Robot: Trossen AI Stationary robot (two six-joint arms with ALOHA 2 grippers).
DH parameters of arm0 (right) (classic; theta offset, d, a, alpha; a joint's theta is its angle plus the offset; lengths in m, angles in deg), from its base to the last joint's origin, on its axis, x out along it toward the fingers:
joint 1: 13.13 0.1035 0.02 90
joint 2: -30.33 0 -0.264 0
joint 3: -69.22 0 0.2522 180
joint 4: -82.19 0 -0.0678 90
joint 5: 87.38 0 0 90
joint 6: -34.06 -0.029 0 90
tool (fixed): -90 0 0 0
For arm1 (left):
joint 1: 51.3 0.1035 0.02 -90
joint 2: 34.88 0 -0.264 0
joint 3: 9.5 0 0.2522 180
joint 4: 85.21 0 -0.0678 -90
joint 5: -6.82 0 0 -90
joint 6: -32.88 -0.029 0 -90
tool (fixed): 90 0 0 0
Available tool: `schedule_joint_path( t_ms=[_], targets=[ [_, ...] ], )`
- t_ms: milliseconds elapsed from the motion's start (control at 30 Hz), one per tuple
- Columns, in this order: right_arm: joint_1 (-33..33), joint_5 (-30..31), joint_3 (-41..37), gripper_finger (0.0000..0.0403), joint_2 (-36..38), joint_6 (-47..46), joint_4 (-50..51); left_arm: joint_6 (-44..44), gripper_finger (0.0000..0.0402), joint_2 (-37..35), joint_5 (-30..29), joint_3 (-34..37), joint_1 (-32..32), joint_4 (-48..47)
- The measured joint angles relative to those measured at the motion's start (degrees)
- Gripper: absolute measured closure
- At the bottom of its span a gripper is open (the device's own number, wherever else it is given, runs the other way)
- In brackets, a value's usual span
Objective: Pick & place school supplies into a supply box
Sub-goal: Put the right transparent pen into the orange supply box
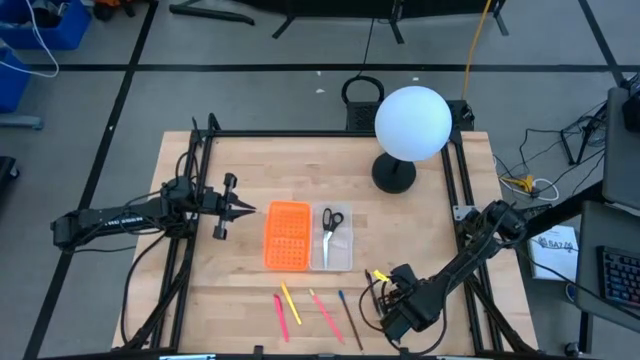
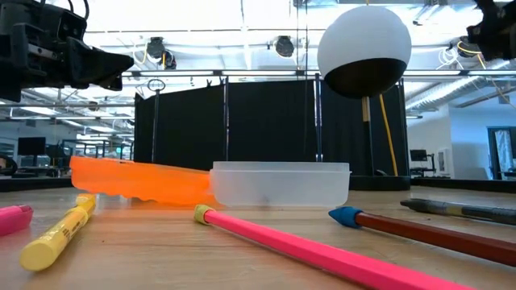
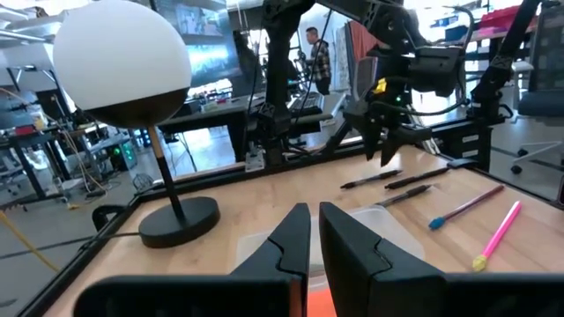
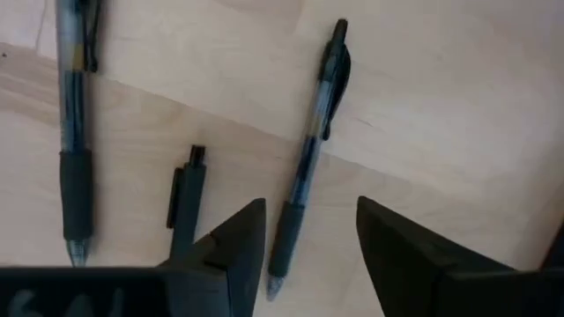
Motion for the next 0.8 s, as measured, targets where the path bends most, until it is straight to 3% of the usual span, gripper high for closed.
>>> schedule_joint_path(
  t_ms=[433, 800],
  targets=[
    [0.0, -2.0, -8.7, 0.0256, 0.0, -1.1, -7.9, 1.2, 0.0366, 0.0, 0.0, 0.0, 0.0, -0.2],
    [-0.1, -2.9, -17.1, 0.0291, 0.5, 3.3, -17.1, 4.5, 0.0366, 0.0, 0.0, 0.0, 0.0, -0.6]
  ],
)
